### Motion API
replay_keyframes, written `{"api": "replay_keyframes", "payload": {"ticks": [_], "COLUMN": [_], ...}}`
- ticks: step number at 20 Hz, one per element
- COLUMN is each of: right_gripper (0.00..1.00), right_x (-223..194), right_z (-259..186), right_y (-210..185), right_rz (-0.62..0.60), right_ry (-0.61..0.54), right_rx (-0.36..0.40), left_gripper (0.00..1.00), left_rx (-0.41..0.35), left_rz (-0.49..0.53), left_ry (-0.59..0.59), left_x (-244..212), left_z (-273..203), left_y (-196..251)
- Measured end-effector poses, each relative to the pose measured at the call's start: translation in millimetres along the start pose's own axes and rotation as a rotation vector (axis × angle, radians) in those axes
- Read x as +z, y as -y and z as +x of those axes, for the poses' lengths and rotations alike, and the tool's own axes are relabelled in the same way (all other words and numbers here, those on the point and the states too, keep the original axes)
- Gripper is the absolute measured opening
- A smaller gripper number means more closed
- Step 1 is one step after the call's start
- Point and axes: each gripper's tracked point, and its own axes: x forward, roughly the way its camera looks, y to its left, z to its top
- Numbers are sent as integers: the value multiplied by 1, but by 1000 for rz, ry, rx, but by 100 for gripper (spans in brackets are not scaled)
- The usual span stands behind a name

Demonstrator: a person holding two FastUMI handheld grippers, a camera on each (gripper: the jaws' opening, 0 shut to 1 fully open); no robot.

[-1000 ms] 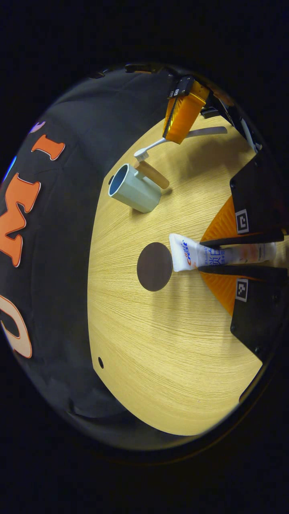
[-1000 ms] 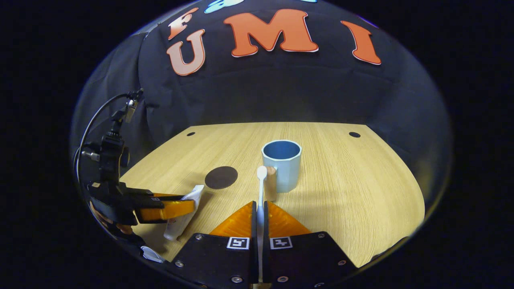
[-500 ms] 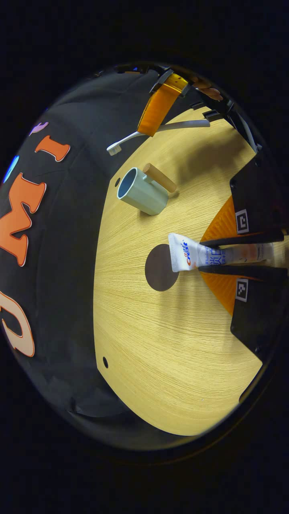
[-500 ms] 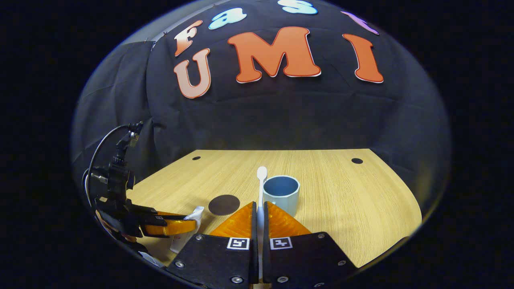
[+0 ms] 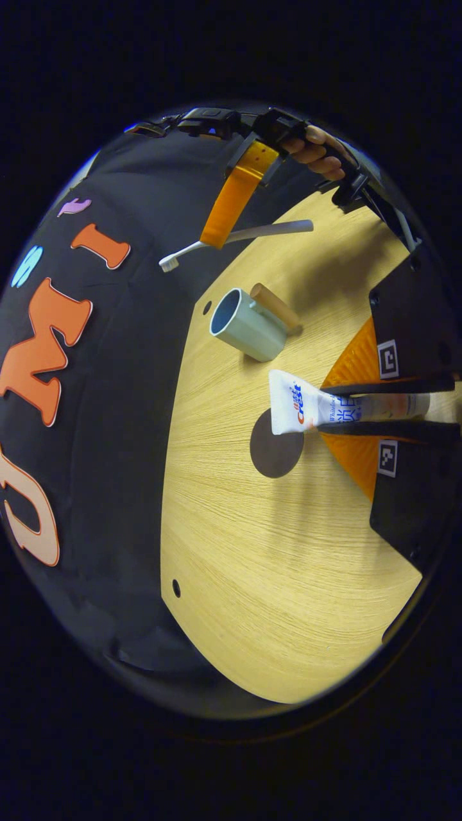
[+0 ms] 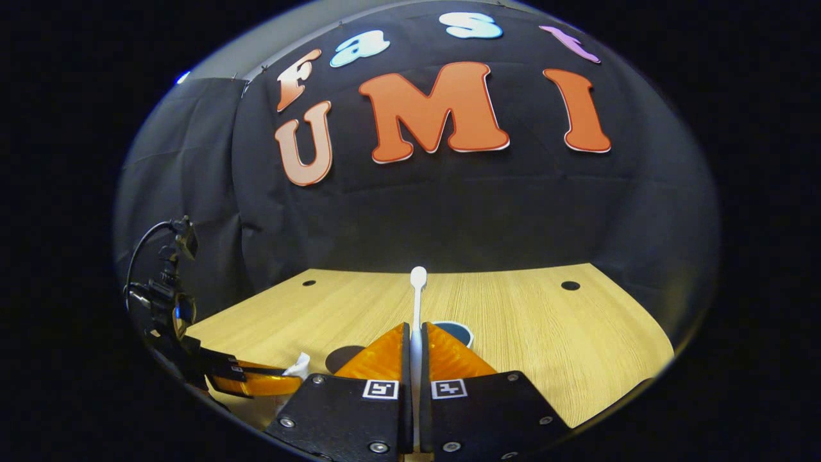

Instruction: Put the toothbrush and toothpaste on the desktop into the cup, then pick up the cup and place it on the coaster on the desktop.

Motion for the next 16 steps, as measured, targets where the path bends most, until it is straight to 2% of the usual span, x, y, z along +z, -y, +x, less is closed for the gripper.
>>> {"api": "replay_keyframes", "payload": {"ticks": [6,7,8,16], "right_gripper": [4,4,4,4], "right_x": [32,35,37,73], "right_z": [12,12,15,21], "right_y": [0,0,-1,-15], "right_rz": [26,25,20,-56], "right_ry": [140,153,167,380], "right_rx": [12,14,16,43], "left_gripper": [20,17,14,14], "left_rx": [-30,-34,-39,-45], "left_rz": [-11,-19,-17,-15], "left_ry": [41,39,37,105], "left_x": [12,13,14,24], "left_z": [-9,-10,-15,-22], "left_y": [1,1,0,-1]}}
